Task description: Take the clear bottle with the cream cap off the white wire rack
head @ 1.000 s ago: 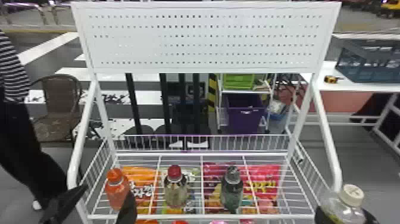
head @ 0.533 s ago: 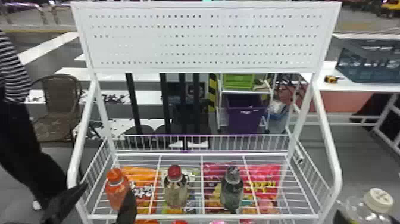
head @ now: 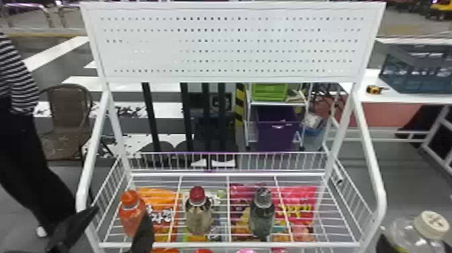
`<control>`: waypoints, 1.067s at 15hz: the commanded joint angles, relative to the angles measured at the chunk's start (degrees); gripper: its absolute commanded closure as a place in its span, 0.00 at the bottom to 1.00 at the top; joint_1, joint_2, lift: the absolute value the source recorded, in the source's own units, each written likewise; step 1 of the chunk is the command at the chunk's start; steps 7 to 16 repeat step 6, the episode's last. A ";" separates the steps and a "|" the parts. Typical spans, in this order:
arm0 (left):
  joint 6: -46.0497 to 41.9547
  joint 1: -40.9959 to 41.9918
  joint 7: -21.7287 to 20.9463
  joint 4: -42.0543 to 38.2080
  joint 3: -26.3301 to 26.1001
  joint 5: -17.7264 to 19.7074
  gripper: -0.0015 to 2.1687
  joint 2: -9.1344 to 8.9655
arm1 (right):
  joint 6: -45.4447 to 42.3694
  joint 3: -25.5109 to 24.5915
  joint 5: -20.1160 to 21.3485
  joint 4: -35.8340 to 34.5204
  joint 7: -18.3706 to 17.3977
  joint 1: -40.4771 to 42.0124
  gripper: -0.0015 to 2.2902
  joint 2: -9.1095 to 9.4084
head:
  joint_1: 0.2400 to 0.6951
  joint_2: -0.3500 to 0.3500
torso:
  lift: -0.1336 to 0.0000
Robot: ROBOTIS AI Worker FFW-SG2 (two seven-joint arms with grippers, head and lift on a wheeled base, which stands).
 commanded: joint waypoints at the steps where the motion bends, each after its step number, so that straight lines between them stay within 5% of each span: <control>1: -0.20 0.00 0.01 -0.09 0.07 -0.01 0.06 -0.15 | -0.62 0.24 -0.03 0.05 0.00 -0.04 0.62 0.05 | 0.57 0.50 | 1.00; 16: -0.20 -0.35 0.01 -0.09 0.07 0.08 0.06 -0.23 | -0.62 0.07 -0.56 0.05 0.18 -0.04 0.62 0.05 | 0.57 0.50 | 1.00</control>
